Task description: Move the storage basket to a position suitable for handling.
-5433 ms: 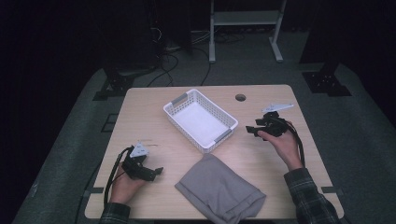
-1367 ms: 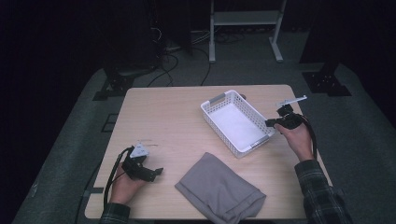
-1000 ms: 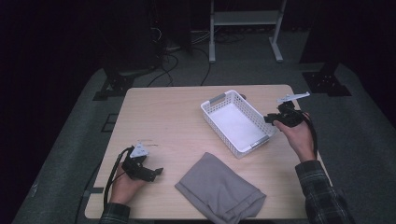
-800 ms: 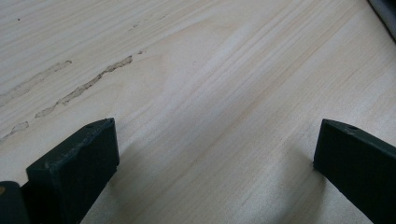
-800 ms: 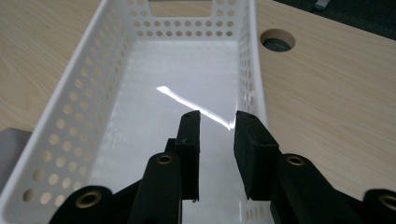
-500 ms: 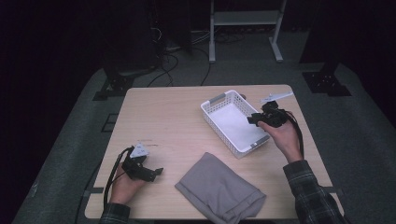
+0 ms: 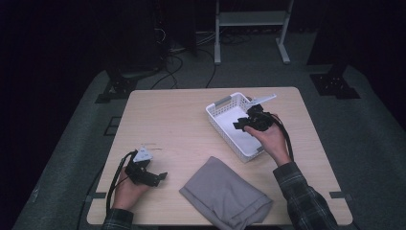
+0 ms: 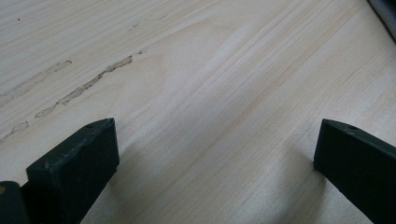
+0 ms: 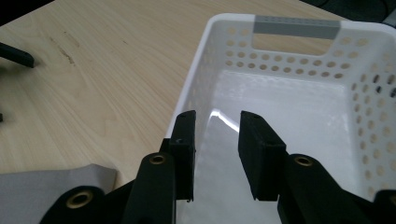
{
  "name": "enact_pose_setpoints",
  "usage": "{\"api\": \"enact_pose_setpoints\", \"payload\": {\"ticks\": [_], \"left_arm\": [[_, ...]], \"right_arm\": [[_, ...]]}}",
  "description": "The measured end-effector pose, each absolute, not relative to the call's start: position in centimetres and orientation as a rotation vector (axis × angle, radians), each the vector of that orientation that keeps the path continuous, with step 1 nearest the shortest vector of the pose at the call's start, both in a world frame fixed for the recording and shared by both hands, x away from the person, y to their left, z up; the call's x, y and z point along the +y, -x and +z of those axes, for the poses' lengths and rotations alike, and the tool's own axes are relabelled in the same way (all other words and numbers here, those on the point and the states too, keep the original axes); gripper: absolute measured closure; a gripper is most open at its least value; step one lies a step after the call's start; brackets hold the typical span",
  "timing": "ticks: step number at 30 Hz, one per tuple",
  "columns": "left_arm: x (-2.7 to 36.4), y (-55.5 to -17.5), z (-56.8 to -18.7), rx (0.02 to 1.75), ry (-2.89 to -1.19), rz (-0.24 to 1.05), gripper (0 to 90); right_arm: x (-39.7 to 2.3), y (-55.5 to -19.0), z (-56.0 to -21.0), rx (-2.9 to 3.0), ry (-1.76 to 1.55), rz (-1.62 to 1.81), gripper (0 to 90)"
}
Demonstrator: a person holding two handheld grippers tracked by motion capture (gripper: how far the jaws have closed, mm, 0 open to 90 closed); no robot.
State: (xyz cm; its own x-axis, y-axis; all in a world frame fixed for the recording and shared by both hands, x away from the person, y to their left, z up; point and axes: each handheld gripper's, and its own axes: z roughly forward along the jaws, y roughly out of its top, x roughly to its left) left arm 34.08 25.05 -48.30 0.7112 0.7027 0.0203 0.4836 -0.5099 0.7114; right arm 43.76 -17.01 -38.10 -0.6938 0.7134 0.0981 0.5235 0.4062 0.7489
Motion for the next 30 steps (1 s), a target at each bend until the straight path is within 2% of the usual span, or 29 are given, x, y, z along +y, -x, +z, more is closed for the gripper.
{"api": "enact_pose_setpoints", "payload": {"ticks": [17,30], "left_arm": [[25.0,-34.1,-48.3,0.895,-2.211,0.397,0.0],[25.0,-34.1,-48.3,0.891,-2.21,0.396,0.0]], "right_arm": [[-12.2,-45.1,-40.3,2.53,-1.061,1.074,67.1],[-11.9,-45.3,-41.1,2.556,-1.078,1.01,77.4]]}}
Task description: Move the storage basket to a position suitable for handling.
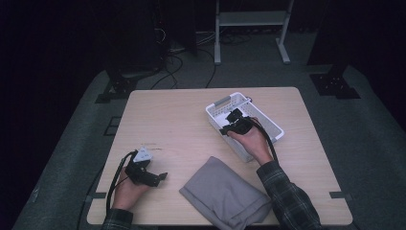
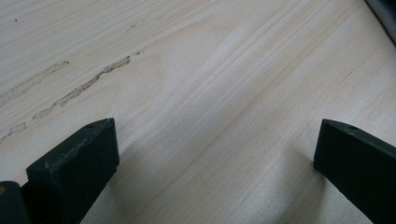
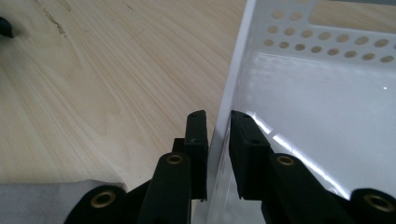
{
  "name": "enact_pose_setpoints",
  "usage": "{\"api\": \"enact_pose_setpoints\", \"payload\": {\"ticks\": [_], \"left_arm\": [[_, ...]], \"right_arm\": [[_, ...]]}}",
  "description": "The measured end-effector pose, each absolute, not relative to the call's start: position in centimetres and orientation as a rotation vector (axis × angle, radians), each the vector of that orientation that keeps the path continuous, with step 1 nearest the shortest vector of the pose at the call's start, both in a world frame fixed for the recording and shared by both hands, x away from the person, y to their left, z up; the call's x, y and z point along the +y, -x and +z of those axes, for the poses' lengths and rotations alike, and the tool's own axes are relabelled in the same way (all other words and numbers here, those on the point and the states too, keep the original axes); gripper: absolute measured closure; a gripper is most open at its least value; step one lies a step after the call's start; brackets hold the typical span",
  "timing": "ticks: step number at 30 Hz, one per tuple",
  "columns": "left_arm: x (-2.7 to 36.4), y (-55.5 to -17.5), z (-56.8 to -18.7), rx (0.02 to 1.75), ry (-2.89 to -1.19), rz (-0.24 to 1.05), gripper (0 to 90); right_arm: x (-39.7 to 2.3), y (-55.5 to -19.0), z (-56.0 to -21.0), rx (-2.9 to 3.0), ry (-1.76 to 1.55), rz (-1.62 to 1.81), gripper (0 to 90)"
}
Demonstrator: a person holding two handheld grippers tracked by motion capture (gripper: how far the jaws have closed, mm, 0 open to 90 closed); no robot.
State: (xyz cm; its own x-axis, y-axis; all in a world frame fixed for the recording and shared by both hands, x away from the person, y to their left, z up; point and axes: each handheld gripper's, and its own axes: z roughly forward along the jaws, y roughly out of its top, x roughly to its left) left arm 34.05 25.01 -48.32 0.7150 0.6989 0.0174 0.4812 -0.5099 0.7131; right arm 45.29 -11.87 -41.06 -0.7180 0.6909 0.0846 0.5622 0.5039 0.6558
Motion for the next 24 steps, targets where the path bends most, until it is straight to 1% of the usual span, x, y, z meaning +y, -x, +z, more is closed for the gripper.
{"api": "enact_pose_setpoints", "payload": {"ticks": [5,18,24], "left_arm": [[25.0,-34.1,-48.3,0.892,-2.213,0.395,0.0],[25.0,-34.1,-48.3,0.891,-2.211,0.396,0.0],[25.0,-34.1,-48.3,0.89,-2.212,0.398,0.0]], "right_arm": [[-12.3,-45.0,-40.8,2.538,-1.068,0.98,82.7],[-14.4,-43.2,-39.7,2.514,-1.04,0.994,84.4],[-16.3,-42.2,-39.4,2.502,-1.059,1.011,84.4]]}}
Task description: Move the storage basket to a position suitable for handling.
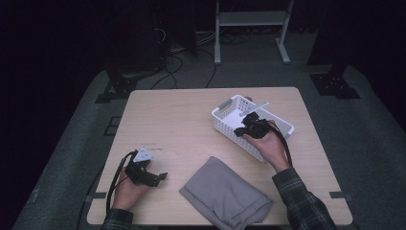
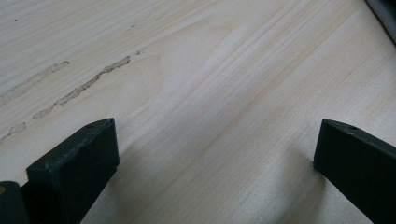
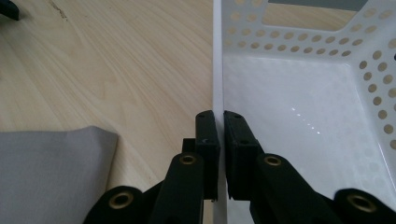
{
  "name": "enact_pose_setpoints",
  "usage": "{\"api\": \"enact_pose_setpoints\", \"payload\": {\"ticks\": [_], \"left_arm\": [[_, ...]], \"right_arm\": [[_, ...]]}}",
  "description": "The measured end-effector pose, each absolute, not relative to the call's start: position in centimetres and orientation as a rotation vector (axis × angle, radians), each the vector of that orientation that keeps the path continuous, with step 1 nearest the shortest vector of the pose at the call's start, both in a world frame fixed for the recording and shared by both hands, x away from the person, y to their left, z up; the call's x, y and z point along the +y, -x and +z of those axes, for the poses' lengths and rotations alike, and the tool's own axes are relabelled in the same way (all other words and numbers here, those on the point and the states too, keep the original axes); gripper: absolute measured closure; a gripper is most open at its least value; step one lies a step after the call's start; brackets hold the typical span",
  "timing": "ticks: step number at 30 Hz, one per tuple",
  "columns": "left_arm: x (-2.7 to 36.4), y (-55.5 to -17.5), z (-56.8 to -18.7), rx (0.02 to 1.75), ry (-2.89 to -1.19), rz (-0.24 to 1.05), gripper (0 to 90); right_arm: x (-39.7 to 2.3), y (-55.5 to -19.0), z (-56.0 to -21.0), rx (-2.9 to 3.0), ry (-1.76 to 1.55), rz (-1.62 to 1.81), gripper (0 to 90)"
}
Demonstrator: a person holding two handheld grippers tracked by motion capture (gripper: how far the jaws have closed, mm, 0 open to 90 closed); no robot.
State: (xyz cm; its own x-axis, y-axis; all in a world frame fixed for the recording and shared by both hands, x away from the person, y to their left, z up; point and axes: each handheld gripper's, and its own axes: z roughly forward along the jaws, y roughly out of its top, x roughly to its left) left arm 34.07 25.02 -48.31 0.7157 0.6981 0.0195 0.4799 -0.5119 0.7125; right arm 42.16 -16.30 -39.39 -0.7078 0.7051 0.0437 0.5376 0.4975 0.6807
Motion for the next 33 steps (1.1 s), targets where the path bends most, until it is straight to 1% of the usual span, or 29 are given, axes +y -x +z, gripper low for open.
{"api": "enact_pose_setpoints", "payload": {"ticks": [10,16,33], "left_arm": [[25.0,-34.1,-48.3,0.892,-2.213,0.395,0.0],[25.0,-34.1,-48.3,0.894,-2.205,0.396,0.0],[25.0,-34.1,-48.3,0.892,-2.208,0.397,0.0]], "right_arm": [[-19.2,-40.6,-39.2,2.475,-1.09,1.032,84.4],[-21.0,-39.6,-39.7,2.456,-1.12,1.038,84.4],[-24.6,-37.4,-40.1,2.413,-1.188,1.004,84.3]]}}
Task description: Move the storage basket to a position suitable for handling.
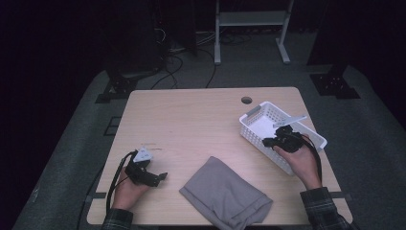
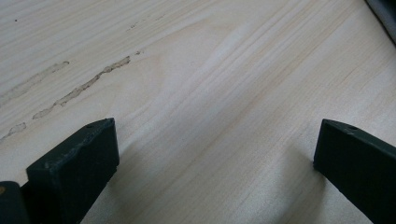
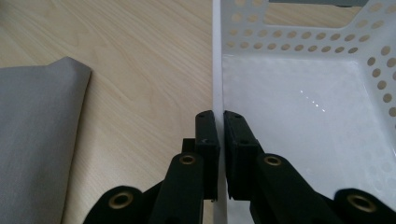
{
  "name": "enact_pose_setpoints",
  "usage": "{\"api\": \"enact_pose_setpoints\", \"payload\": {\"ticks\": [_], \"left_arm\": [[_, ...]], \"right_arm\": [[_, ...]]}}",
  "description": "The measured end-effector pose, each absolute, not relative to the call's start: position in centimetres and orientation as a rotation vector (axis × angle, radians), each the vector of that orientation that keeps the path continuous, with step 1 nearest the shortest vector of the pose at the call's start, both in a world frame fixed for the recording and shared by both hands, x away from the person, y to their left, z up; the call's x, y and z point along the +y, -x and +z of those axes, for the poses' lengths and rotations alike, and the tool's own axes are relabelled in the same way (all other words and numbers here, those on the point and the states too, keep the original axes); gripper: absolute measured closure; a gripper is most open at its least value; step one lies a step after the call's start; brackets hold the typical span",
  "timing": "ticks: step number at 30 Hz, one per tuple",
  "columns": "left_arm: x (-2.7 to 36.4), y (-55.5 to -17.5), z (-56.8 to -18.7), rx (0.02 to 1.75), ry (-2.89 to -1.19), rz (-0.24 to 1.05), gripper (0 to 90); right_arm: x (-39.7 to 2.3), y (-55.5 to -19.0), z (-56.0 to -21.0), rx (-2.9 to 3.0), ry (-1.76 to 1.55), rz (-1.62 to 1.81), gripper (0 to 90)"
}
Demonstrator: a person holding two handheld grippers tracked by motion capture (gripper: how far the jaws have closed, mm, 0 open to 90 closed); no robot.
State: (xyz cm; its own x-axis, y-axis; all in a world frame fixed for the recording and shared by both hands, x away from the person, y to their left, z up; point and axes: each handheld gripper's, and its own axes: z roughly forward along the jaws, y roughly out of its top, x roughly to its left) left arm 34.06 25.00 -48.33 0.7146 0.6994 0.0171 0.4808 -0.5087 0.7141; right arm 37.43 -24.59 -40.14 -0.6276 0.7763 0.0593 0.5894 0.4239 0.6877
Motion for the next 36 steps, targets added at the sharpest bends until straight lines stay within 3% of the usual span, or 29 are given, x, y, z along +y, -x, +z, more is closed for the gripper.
{"api": "enact_pose_setpoints", "payload": {"ticks": [26,36], "left_arm": [[25.0,-34.0,-48.3,0.889,-2.212,0.394,0.0],[25.0,-34.0,-48.3,0.889,-2.212,0.394,0.0]], "right_arm": [[-22.4,-35.7,-41.2,2.487,-1.167,0.999,80.6],[-22.3,-35.5,-40.4,2.442,-1.166,1.066,48.5]]}}
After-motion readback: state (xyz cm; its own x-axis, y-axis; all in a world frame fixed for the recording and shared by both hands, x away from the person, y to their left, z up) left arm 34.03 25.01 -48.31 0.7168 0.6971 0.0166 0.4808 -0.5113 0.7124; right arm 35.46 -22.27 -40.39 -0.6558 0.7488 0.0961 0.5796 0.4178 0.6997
